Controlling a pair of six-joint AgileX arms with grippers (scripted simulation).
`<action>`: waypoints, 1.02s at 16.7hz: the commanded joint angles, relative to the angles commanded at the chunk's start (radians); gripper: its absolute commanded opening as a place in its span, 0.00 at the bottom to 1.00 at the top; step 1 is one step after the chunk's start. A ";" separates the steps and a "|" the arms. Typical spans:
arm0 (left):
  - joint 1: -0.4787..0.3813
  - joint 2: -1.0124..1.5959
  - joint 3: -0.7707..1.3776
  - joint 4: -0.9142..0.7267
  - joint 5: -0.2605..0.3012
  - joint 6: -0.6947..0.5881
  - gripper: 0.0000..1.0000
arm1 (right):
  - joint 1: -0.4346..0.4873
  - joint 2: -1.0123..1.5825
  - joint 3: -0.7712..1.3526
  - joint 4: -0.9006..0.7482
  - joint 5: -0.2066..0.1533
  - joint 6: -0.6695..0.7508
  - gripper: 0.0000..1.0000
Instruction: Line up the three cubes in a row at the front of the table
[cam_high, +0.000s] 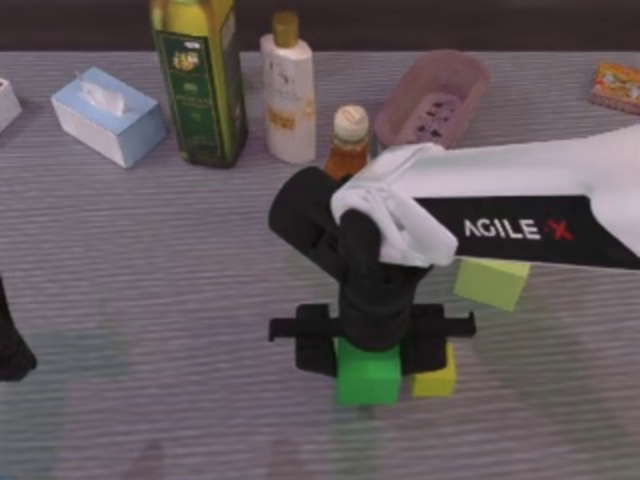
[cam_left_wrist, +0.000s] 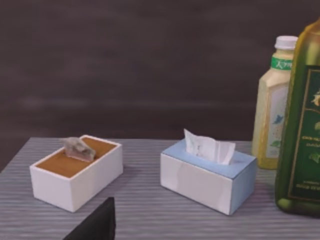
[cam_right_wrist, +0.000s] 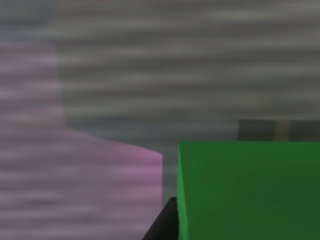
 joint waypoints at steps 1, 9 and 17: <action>0.000 0.000 0.000 0.000 0.000 0.000 1.00 | 0.000 0.000 0.000 0.001 0.000 0.000 0.00; 0.000 0.000 0.000 0.000 0.000 0.000 1.00 | 0.000 0.000 0.000 0.001 0.000 0.000 0.45; 0.000 0.000 0.000 0.000 0.000 0.000 1.00 | 0.000 0.000 0.000 0.001 0.000 0.000 1.00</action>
